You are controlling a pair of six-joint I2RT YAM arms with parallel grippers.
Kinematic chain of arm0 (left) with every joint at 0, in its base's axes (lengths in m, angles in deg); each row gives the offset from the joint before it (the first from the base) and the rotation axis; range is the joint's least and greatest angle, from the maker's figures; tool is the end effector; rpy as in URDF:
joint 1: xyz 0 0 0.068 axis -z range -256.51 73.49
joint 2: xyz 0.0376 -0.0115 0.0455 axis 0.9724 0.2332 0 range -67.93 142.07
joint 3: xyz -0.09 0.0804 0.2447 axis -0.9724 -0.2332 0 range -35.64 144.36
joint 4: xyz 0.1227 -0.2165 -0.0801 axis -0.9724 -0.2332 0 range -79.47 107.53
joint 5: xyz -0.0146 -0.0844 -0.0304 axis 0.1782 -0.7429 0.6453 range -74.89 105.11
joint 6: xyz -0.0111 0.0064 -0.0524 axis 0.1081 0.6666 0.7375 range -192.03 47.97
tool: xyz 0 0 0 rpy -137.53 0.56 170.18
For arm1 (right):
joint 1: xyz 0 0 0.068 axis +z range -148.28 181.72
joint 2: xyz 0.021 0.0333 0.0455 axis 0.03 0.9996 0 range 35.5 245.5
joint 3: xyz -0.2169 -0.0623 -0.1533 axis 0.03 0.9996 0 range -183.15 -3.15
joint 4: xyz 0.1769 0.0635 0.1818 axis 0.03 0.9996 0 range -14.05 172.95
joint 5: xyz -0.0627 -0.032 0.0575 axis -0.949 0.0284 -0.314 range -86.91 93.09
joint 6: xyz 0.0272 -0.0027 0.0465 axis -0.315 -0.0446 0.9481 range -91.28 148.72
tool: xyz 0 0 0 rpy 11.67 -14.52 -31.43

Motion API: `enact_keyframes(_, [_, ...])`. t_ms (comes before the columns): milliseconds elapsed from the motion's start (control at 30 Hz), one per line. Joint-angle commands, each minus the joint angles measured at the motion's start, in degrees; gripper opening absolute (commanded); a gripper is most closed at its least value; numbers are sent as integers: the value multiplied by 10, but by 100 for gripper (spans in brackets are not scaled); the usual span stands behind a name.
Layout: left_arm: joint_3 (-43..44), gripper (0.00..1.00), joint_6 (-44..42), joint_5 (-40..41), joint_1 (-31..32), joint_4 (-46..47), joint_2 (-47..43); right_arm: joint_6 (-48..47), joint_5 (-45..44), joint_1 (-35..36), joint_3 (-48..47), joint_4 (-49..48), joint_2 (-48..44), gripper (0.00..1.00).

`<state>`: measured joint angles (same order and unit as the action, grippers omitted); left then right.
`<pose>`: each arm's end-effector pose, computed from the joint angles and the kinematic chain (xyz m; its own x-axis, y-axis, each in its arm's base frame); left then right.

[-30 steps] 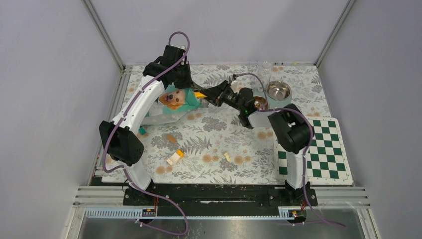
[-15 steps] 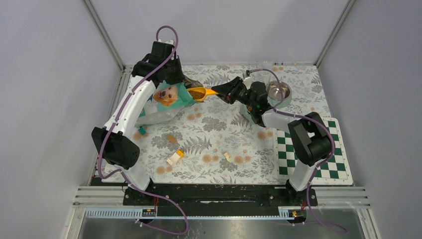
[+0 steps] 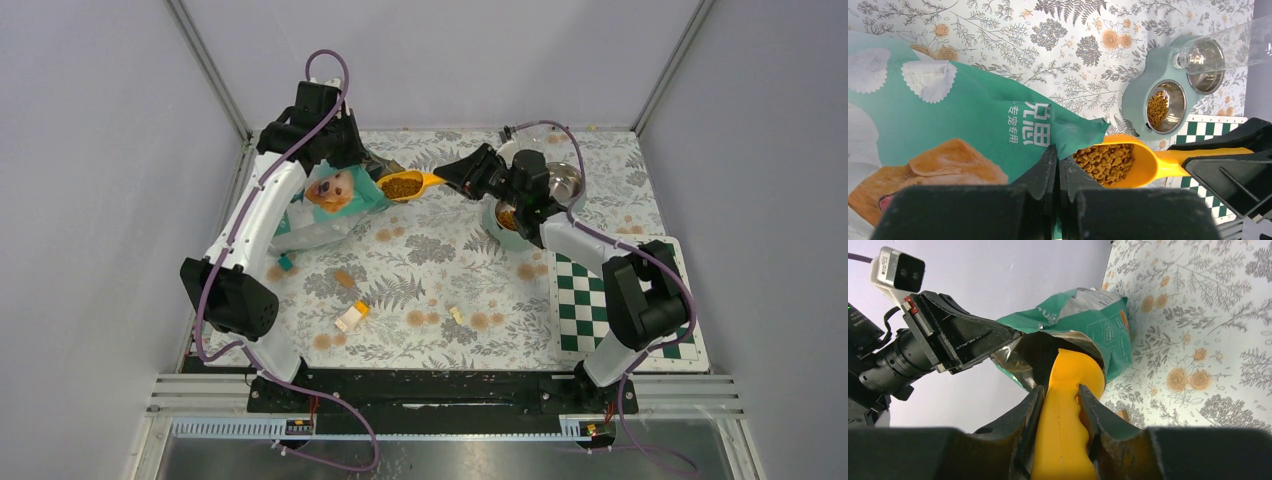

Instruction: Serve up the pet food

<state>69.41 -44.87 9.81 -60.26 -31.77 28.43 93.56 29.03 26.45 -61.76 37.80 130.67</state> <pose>0.3498 -0.1054 0.4010 -0.7138 -0.2653 -0.6482 0.0226 0.9163 -0.3999 0.3407 0.1742 0.2816 -0.6892 0.5788 -0.4359 -0.3516 0.2590 0.8996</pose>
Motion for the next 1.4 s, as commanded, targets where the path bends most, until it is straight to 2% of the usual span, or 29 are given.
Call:
enact_keyframes(0, [46, 0, 25, -48, -3, 73, -46, -85, -6, 2, -67, 68, -29, 0])
enact_keyframes(200, [66, 0, 48, -93, -3, 74, -41, -154, -19, 25, -137, 158, -14, 0])
enact_keyframes(467, [72, 0, 54, -98, -15, 70, -51, -227, -78, 49, -223, 261, 9, 0])
enact_keyframes(633, [72, 0, 54, -101, -25, 70, -56, -221, -71, 51, -242, 272, 16, 0])
enact_keyframes(800, [70, 0, 52, -100, -32, 70, -60, -160, -35, 42, -222, 222, 19, 0])
enact_keyframes(967, [64, 0, 50, -98, -36, 71, -65, -146, -24, 33, -201, 203, 10, 0])
enact_keyframes(1167, [59, 0, 53, -100, -38, 75, -68, -10, 32, 6, -149, 51, 22, 0])
enact_keyframes(1233, [61, 0, 54, -98, -38, 74, -68, 58, 41, -4, -129, -17, 28, 0])
enact_keyframes(1367, [65, 0, 59, -94, -42, 75, -73, 137, 45, -18, -95, -106, 34, 0])
